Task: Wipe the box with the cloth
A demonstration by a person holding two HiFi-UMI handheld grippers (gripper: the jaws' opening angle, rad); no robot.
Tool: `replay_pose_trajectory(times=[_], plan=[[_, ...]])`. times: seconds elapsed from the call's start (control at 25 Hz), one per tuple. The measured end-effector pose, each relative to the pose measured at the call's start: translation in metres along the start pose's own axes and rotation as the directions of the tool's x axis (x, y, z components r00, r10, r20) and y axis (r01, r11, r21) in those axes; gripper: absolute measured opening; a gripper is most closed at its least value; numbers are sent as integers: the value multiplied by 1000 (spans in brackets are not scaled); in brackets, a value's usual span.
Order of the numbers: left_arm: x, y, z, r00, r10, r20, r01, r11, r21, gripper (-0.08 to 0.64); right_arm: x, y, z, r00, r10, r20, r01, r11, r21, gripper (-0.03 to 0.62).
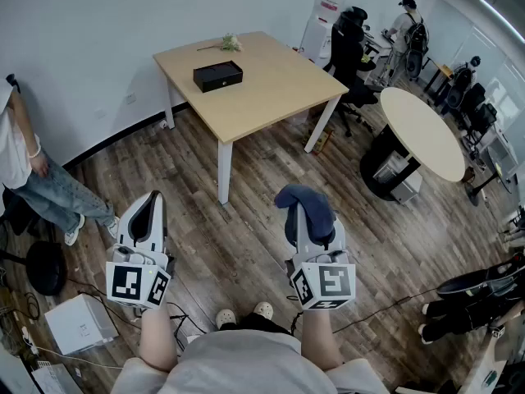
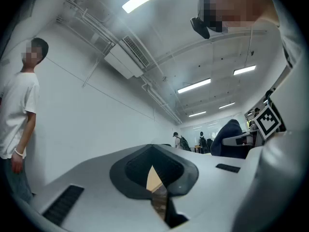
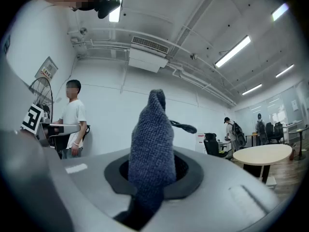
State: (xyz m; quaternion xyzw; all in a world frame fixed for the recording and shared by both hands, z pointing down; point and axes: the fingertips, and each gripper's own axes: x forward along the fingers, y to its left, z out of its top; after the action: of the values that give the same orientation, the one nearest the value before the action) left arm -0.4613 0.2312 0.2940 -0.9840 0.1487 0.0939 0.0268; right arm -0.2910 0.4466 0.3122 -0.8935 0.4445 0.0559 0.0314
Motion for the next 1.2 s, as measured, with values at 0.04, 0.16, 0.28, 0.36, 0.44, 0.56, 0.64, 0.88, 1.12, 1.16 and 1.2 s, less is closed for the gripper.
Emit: replay_pose_trajectory(times=[0.04, 0.16, 0.28, 0.36, 0.44, 0.56, 0.64, 0.88, 1.12, 1.16, 1.2], plan=[[0, 0, 1, 1000, -1, 0, 1, 1000, -1, 8, -1, 1, 1, 1000, 0, 1, 0, 1000, 0, 72], [0, 0, 2, 1000, -5, 2, 5, 1000, -2, 8, -1, 2, 3, 1000, -1, 2, 1, 1000, -1, 72], [2, 2, 3, 1000, -8, 3, 8, 1000, -2, 8, 1, 4, 4, 1000, -1, 2, 1, 1000, -4, 72], [2, 4, 5, 1000, -8, 6, 8, 1000, -4, 8, 3, 5, 6, 1000, -1, 3, 1, 1000, -7, 72], [2, 6, 5, 1000, -10, 8, 10, 1000, -6, 8, 4, 7, 6, 1000, -3, 3, 3, 1000, -10, 72], [3, 7, 5, 1000, -16, 14, 16, 1000, -7, 8, 4, 6, 5, 1000, -12, 7, 12, 1000, -10, 72], [4, 7, 4, 1000, -19, 20, 20, 1000, -5, 8, 4, 4, 4, 1000, -22, 14, 22, 1000, -2, 72], [25, 13, -7, 1000, -20, 19, 20, 1000, -24, 8, 21, -6, -8, 1000, -19, -2, 19, 1000, 21, 72], [71, 18, -19, 1000, -2, 17, 2, 1000, -28, 8, 70, -30, -17, 1000, 14, 9, -14, 999, 33, 72], [82, 21, -21, 1000, 8, 16, -7, 1000, -26, 8, 83, -34, -18, 1000, 25, 11, -25, 999, 35, 72], [93, 24, -22, 1000, 19, 16, -18, 1000, -22, 8, 97, -38, -17, 999, 37, 15, -38, 999, 37, 72]])
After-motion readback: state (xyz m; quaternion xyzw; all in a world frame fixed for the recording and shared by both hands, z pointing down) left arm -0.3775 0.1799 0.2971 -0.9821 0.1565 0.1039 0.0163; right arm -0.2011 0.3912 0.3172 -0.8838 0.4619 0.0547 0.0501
